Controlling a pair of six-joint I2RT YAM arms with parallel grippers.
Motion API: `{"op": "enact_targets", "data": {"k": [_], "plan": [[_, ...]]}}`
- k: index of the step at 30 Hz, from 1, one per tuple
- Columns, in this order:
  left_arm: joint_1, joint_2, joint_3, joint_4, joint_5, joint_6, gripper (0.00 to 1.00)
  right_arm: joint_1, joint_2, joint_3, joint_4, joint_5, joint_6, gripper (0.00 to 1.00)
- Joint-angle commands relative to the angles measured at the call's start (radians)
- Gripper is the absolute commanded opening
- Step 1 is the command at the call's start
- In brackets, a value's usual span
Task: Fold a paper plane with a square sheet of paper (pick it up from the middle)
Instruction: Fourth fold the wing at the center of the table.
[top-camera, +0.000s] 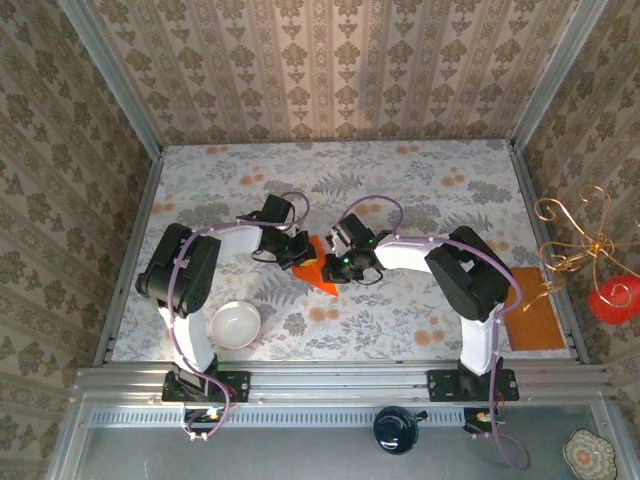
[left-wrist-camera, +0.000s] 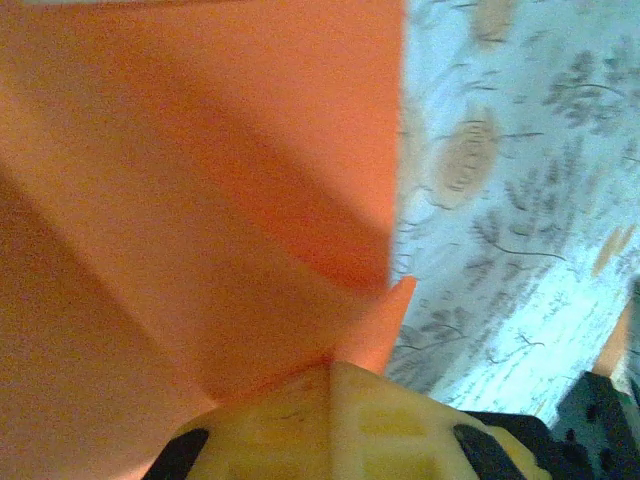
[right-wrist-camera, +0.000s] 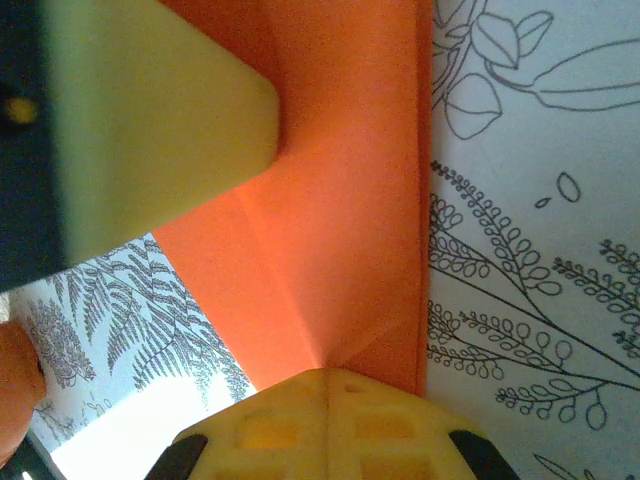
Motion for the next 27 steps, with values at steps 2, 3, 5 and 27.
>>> {"op": "enact_targets", "data": {"k": [2, 3, 5, 27], "plan": [[-0.031, -0.05, -0.066, 0.093, 0.051, 0.042, 0.07, 0.002, 0.06, -0.01, -0.134, 0.064, 0.0, 0.0], [-0.036, -0.047, -0.078, 0.106, 0.051, 0.044, 0.07, 0.002, 0.06, -0.01, -0.135, 0.065, 0.001, 0.0], [-0.042, -0.04, -0.097, 0.126, 0.079, 0.042, 0.07, 0.002, 0.06, -0.007, -0.139, 0.064, 0.002, 0.0], [0.078, 0.071, -0.074, 0.105, 0.023, 0.161, 0.07, -0.011, 0.099, -0.056, -0.251, 0.138, -0.006, 0.0]]}}
